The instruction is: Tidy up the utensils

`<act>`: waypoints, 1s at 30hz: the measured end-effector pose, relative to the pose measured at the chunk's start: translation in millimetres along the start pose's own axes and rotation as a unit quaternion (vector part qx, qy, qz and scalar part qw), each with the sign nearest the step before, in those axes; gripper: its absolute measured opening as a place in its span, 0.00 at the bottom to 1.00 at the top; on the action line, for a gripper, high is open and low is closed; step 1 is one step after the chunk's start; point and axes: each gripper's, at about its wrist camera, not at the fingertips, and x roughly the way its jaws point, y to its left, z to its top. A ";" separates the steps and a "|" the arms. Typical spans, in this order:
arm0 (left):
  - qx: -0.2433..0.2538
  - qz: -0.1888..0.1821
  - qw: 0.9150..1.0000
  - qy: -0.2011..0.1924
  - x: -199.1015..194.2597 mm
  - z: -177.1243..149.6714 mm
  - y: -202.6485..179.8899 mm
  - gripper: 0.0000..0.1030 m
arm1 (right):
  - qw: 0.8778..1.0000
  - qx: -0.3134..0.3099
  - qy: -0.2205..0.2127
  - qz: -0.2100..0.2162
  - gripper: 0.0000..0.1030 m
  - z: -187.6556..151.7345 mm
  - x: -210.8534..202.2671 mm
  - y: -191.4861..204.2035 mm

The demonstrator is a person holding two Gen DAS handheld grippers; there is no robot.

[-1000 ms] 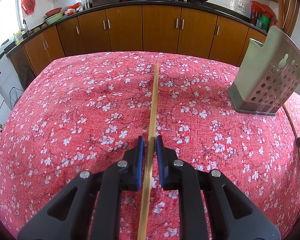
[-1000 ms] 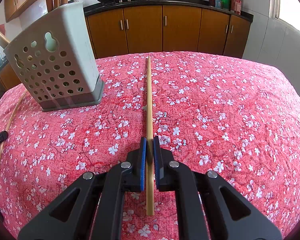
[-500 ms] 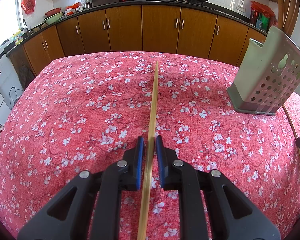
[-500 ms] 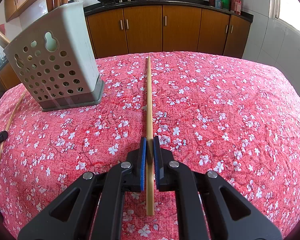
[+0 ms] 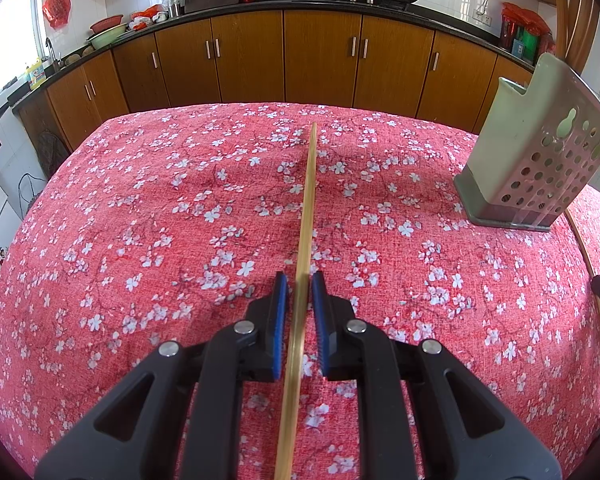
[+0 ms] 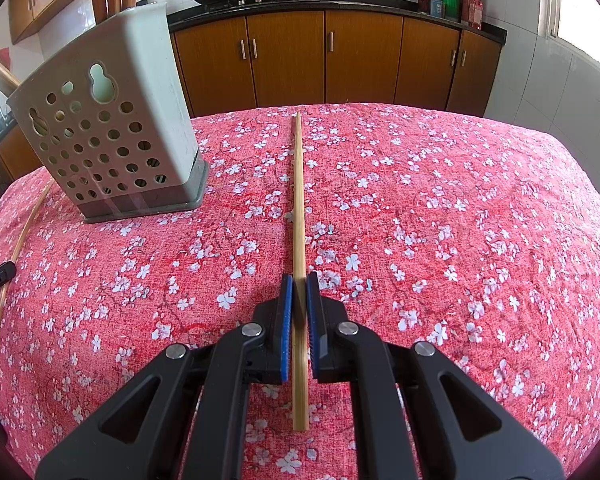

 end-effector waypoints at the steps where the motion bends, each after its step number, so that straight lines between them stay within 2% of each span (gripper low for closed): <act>1: 0.000 0.000 1.000 0.000 0.0 -0.1 -0.1 0.15 | 1.000 0.000 0.000 0.000 0.08 -0.1 -0.1 0.0; 7: 0.001 -0.015 1.000 0.001 -2.8 -3.5 1.0 0.15 | 1.000 0.000 -0.002 0.002 0.08 -0.3 -2.7 0.1; 12: 0.026 -0.012 1.000 0.000 -11.6 -14.7 1.2 0.17 | 1.000 0.003 -0.003 0.008 0.08 -2.4 -6.3 -1.6; 25: 0.024 -0.012 1.000 0.000 -13.2 -18.3 2.8 0.19 | 1.000 0.000 -0.003 0.007 0.08 -10.0 -14.9 -1.6; 27: 0.026 -0.012 1.000 0.000 -14.0 -18.7 2.9 0.15 | 1.000 0.001 -0.003 0.010 0.08 -11.3 -16.8 -1.8; 28: 0.029 -0.011 1.000 0.000 -14.9 -19.1 3.8 0.09 | 1.000 0.000 -0.004 0.009 0.08 -12.2 -18.3 -2.2; 30: 0.042 -0.006 0.999 -0.001 -19.2 -21.3 2.7 0.09 | 1.000 -0.006 -0.007 0.006 0.08 -14.6 -22.4 -2.8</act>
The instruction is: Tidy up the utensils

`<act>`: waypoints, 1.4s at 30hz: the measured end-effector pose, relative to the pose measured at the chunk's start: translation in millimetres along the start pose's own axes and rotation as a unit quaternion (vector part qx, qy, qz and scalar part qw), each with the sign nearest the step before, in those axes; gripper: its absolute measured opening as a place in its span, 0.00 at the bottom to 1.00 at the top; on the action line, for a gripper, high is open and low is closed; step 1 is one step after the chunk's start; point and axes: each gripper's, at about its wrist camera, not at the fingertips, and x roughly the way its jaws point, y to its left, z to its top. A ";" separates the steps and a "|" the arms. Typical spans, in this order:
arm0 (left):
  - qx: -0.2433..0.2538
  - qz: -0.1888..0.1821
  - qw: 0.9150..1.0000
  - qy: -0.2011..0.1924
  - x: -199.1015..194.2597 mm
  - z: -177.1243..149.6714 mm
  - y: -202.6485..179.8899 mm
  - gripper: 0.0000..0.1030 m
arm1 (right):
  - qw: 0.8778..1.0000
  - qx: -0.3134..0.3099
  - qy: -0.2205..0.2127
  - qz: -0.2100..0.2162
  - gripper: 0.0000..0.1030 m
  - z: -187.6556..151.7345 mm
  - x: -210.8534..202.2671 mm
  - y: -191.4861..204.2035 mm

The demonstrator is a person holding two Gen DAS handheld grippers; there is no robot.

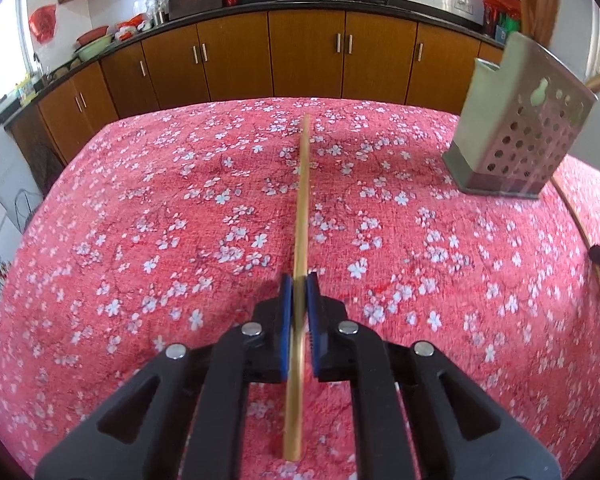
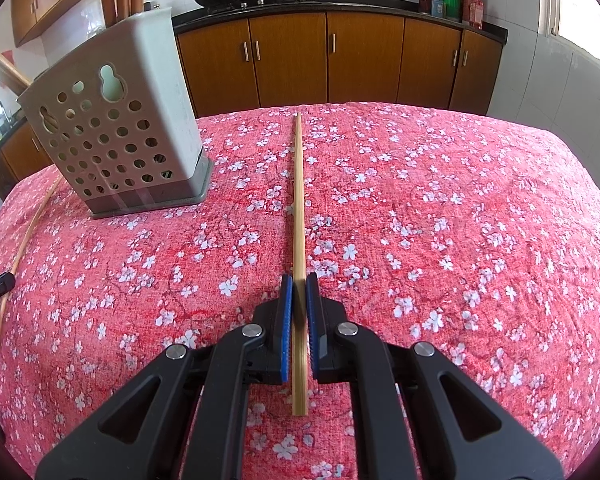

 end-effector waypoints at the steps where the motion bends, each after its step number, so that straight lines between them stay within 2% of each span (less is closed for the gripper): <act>1: 0.003 0.000 1.000 -0.003 -2.9 -0.8 0.5 0.09 | 1.000 -0.002 -0.007 0.000 0.08 -1.6 -4.8 -1.3; 8: 0.006 -0.011 0.998 -0.057 -47.8 9.8 2.0 0.09 | 0.997 0.006 -0.073 0.005 0.08 5.2 -52.4 -12.1; 16: -0.019 -0.055 0.988 -0.141 -113.2 34.8 6.0 0.06 | 0.988 0.010 -0.153 0.016 0.08 25.0 -105.9 -9.2; 19: -0.016 -0.058 0.986 -0.153 -123.9 41.1 4.5 0.06 | 0.986 0.008 -0.167 0.022 0.08 31.1 -113.0 -5.5; 22: -0.010 -0.055 0.991 -0.122 -111.8 37.8 1.8 0.07 | 0.986 0.004 -0.166 0.021 0.08 31.6 -112.0 -2.2; 26: 0.002 -0.048 0.996 -0.072 -79.0 11.8 -1.6 0.20 | 0.987 0.005 -0.156 0.023 0.08 27.1 -107.1 -0.4; 33: 0.015 -0.028 0.999 -0.010 -38.2 -19.4 -5.9 0.21 | 0.987 0.003 -0.156 0.024 0.08 25.5 -107.3 1.7; 35: 0.016 -0.026 1.000 0.005 -30.9 -25.0 -5.8 0.15 | 0.987 0.003 -0.156 0.024 0.08 25.7 -106.7 1.8; 38: 0.021 -0.026 0.999 0.006 -28.5 -30.3 -7.2 0.09 | 0.988 0.002 -0.156 0.023 0.08 25.3 -106.0 2.8; 42: 0.028 -0.027 0.999 -0.002 -36.8 -26.8 -6.9 0.08 | 0.987 0.002 -0.161 0.024 0.08 26.2 -108.2 2.3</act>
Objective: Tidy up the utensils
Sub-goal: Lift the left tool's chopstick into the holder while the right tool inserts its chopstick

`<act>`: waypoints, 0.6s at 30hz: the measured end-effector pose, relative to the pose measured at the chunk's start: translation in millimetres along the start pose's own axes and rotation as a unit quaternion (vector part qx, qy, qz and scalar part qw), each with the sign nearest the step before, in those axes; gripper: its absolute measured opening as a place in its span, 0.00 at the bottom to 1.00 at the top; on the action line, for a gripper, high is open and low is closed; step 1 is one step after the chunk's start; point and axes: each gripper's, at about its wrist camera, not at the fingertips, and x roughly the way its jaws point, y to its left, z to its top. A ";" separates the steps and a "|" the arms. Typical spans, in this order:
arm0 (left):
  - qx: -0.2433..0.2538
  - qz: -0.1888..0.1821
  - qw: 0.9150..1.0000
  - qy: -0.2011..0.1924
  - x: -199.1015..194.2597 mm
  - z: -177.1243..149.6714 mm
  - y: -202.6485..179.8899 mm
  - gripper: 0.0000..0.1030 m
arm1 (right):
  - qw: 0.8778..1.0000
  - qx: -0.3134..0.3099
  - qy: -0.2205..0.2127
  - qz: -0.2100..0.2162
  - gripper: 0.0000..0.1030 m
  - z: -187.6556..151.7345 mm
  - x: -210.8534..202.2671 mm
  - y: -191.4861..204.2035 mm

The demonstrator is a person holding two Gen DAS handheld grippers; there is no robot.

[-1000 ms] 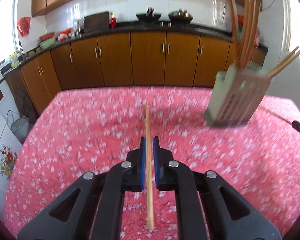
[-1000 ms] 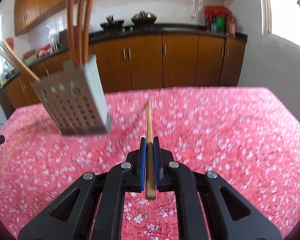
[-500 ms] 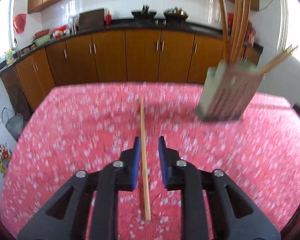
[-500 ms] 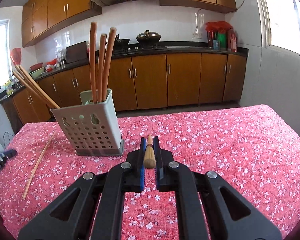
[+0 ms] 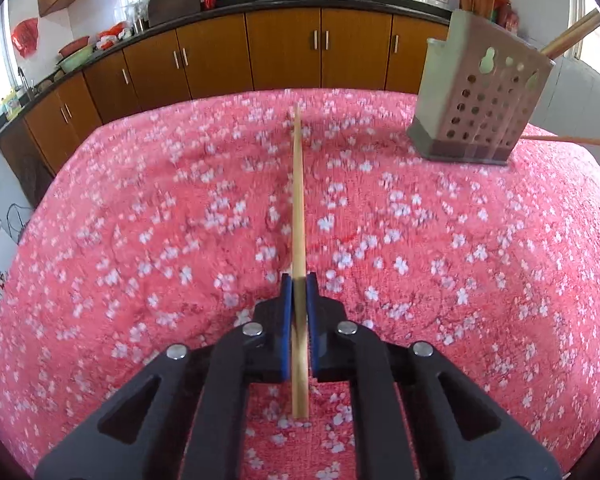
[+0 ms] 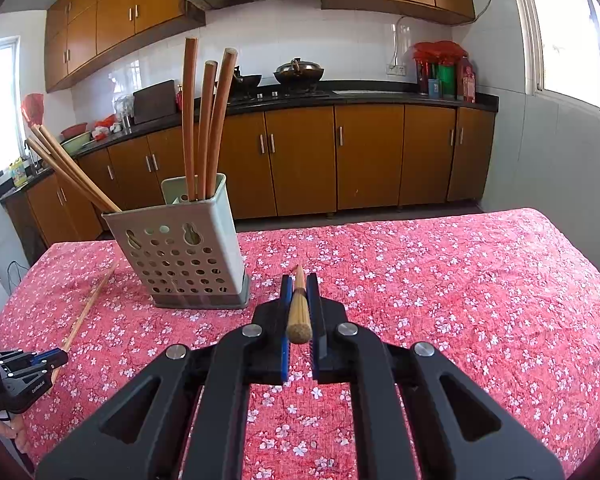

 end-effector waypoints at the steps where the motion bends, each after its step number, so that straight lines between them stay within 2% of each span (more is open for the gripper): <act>1: 0.001 0.001 1.000 -0.012 -6.9 4.3 0.8 0.08 | 1.000 -0.002 -0.006 0.000 0.08 2.5 -2.5 0.0; 5: -0.016 -0.009 0.997 -0.071 -45.5 29.1 9.9 0.08 | 1.000 -0.002 -0.027 0.001 0.08 12.1 -11.6 0.7; 9: -0.046 -0.030 0.990 -0.127 -83.6 54.7 21.3 0.08 | 0.999 0.000 -0.040 0.005 0.08 18.1 -17.4 0.7; 13: -0.061 -0.037 0.985 -0.158 -102.9 71.8 23.9 0.08 | 0.999 -0.002 -0.047 0.008 0.08 20.8 -19.9 2.0; 18: -0.057 -0.044 0.982 -0.177 -117.2 82.0 16.9 0.08 | 0.999 -0.005 -0.052 0.008 0.08 24.3 -20.6 6.8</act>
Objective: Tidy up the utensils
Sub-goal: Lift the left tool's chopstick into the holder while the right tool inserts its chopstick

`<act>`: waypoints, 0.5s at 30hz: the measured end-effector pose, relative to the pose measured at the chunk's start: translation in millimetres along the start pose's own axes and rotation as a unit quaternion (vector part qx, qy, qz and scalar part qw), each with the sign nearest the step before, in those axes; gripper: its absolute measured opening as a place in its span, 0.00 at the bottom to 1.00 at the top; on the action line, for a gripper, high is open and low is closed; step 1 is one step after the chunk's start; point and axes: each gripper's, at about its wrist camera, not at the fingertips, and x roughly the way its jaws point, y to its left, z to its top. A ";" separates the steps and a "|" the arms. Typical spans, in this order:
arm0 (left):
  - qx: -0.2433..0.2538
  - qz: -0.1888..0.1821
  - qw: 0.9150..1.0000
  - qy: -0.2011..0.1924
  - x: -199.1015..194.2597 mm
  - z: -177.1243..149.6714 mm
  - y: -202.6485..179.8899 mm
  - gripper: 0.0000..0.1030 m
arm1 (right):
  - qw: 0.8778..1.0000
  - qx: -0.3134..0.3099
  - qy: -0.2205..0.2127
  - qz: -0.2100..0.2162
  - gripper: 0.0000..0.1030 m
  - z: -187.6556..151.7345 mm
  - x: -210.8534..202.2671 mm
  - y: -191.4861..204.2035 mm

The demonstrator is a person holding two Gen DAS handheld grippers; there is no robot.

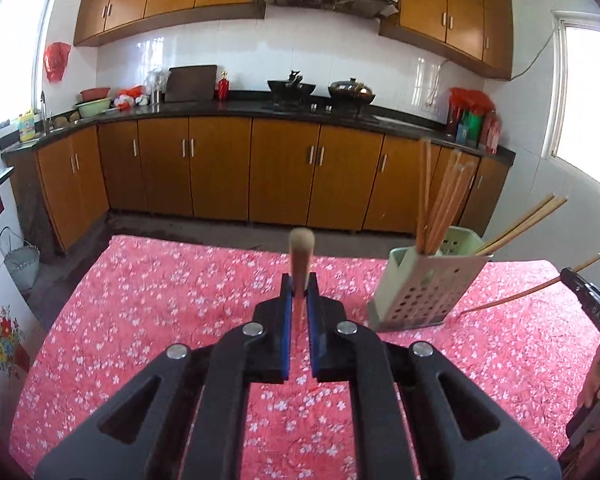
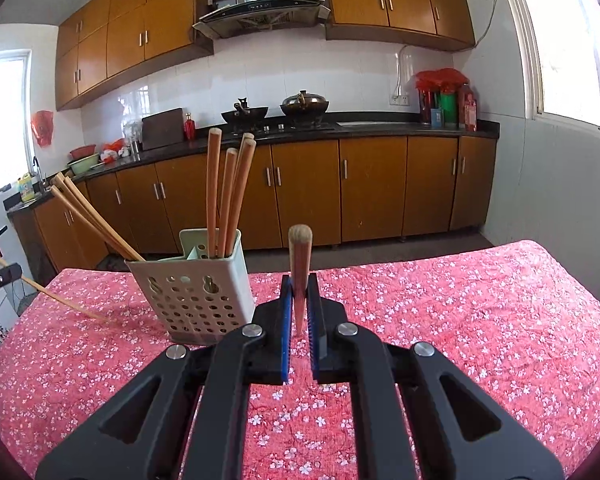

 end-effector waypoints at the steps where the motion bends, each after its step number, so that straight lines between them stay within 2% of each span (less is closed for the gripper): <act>1: 0.002 -0.004 1.000 -0.002 -1.4 1.4 -4.0 0.08 | 1.000 0.000 -0.002 0.000 0.08 1.4 -0.4 0.5; 7: 0.011 -0.039 0.999 -0.026 -25.1 20.2 -20.0 0.08 | 0.999 0.010 -0.024 0.028 0.08 24.8 -19.2 1.7; 12: 0.020 -0.086 0.995 -0.055 -53.0 41.7 -39.6 0.08 | 0.994 0.029 -0.053 0.089 0.08 58.1 -48.7 2.8; 15: 0.027 -0.110 0.991 -0.075 -65.6 54.7 -55.0 0.08 | 0.989 0.029 -0.087 0.113 0.08 79.7 -65.1 9.6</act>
